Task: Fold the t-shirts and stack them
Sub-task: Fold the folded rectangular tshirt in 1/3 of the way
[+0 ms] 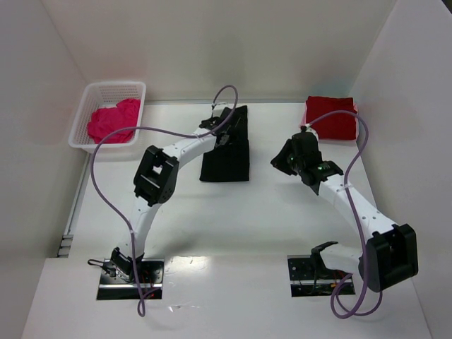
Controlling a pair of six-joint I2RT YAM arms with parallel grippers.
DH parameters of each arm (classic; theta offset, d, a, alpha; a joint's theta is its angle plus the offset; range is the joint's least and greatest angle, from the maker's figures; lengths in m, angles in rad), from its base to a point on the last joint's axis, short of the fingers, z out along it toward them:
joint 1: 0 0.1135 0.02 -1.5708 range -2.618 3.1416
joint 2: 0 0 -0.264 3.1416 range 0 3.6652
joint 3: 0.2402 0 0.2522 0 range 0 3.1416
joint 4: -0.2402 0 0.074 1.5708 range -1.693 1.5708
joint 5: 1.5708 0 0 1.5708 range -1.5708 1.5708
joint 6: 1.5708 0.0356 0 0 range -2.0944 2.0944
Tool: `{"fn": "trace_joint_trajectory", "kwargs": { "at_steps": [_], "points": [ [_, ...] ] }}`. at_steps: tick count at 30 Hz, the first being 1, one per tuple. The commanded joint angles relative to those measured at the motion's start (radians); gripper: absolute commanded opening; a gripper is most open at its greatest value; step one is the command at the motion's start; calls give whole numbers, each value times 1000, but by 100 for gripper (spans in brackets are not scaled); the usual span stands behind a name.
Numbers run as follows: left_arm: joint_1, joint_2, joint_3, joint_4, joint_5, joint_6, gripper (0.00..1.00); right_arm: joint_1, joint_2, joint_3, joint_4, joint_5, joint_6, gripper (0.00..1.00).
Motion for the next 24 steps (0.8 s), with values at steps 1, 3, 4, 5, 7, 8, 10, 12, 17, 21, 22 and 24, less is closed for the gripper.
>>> {"fn": "trace_joint_trajectory", "kwargs": {
  "at_steps": [1,3,4,5,7,8,10,12,17,21,22,24],
  "points": [
    [42,-59,18,76,26,43,99,-6,3,-8,80,-5,-1,28],
    [79,-74,35,96,66,89,99,-6,37,4,91,-26,-1,30],
    [88,-74,53,81,80,101,99,-6,49,18,91,-35,-11,30],
    [97,-85,67,46,89,143,99,-6,63,27,103,-47,-11,32],
    [107,-106,76,12,89,179,99,-6,110,44,117,-73,-21,34],
    [120,-152,29,-2,104,191,99,-6,127,56,129,-74,-21,36],
    [160,-218,-63,16,176,213,99,-6,188,82,130,-107,-32,43],
    [202,-328,-244,81,368,213,99,-6,233,104,149,-129,-43,53],
    [266,-444,-430,48,596,265,99,3,333,136,197,-169,-52,71],
    [251,-464,-537,44,739,268,99,28,425,191,211,-195,-61,75],
    [251,-464,-568,58,750,256,99,42,445,203,211,-195,-61,75],
    [228,-464,-605,67,764,244,99,52,498,232,211,-205,-71,75]
  ]
}}
